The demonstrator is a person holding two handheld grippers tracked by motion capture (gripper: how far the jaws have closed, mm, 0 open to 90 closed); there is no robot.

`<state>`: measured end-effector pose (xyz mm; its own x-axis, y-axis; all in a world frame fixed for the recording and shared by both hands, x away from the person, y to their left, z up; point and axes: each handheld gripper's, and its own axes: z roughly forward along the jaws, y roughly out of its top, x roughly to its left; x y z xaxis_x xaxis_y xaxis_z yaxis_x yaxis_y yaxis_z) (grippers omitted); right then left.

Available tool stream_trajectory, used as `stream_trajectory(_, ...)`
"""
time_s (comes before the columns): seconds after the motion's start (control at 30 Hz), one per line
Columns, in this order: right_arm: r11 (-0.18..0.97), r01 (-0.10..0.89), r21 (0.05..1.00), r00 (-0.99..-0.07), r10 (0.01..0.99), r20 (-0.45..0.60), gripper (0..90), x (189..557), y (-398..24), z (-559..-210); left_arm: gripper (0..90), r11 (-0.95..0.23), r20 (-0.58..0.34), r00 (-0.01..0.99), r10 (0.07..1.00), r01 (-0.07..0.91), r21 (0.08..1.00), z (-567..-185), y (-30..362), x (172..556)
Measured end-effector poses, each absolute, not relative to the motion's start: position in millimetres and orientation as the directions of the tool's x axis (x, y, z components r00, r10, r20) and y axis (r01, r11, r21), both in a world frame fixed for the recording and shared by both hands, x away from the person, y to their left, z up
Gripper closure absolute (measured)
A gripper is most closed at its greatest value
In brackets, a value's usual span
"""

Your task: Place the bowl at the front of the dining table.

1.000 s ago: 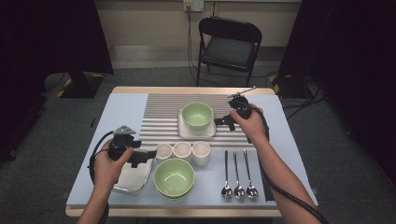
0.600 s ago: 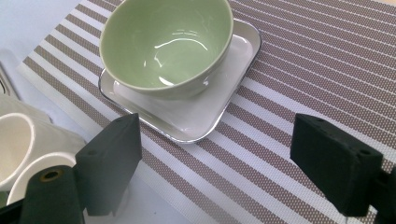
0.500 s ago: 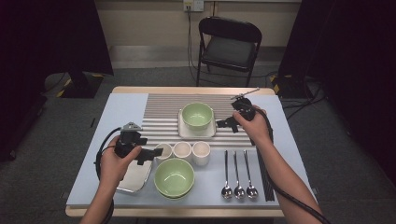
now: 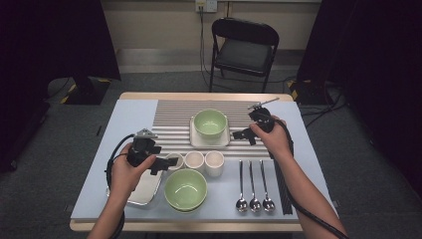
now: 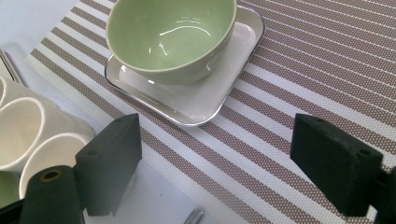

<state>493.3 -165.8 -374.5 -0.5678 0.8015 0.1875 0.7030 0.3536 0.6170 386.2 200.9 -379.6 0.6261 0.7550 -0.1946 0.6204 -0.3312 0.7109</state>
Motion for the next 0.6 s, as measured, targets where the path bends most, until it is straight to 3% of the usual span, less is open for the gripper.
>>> stream_trajectory(0.6,0.349,0.707,0.615,-0.564,0.803,0.194,16.0,486,-176,-381,17.3,-0.357,-0.188,0.652,0.735,0.608,0.709,-376,181,387)
